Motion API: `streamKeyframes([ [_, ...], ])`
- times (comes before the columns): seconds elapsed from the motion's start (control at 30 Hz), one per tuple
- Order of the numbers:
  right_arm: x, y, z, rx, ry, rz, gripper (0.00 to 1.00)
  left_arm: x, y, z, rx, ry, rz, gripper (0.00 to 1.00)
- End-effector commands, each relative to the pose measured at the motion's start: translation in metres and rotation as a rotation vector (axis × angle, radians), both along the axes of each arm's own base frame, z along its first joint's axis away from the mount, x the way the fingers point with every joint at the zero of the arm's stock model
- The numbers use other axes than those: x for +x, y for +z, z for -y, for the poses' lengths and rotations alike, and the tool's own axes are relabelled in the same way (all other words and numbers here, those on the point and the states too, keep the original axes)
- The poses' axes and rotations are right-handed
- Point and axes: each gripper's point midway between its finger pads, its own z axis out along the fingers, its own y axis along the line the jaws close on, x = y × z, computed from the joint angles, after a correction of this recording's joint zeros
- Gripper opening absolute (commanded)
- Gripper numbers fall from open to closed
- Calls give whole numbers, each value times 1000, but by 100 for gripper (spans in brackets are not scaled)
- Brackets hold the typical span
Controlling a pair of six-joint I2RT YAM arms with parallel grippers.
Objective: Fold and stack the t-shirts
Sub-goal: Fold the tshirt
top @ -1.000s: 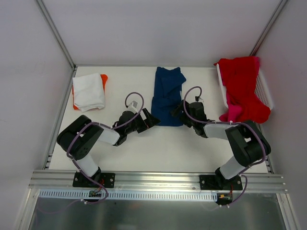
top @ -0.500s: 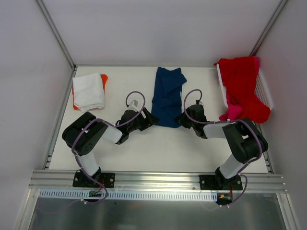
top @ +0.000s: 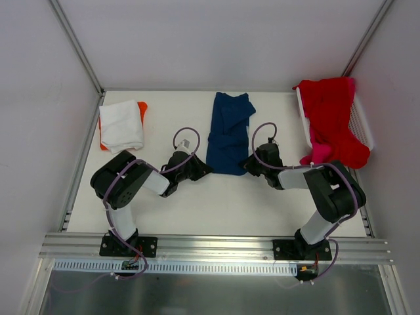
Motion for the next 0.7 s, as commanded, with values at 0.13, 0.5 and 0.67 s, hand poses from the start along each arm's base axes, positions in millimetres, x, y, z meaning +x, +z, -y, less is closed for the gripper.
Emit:
streamKeyframes([
  [0.13, -37, -33, 9, -87, 25, -151, 0, 3, 4, -2, 36, 3, 22, 0],
  [0.5, -96, 8, 15, -262, 43, -108, 0, -53, 52, -5, 152, -60, 121, 0],
  [0.67, -111, 50, 29, -315, -1, -48, 0, -64, 98, -5, 157, -45, 214, 0],
])
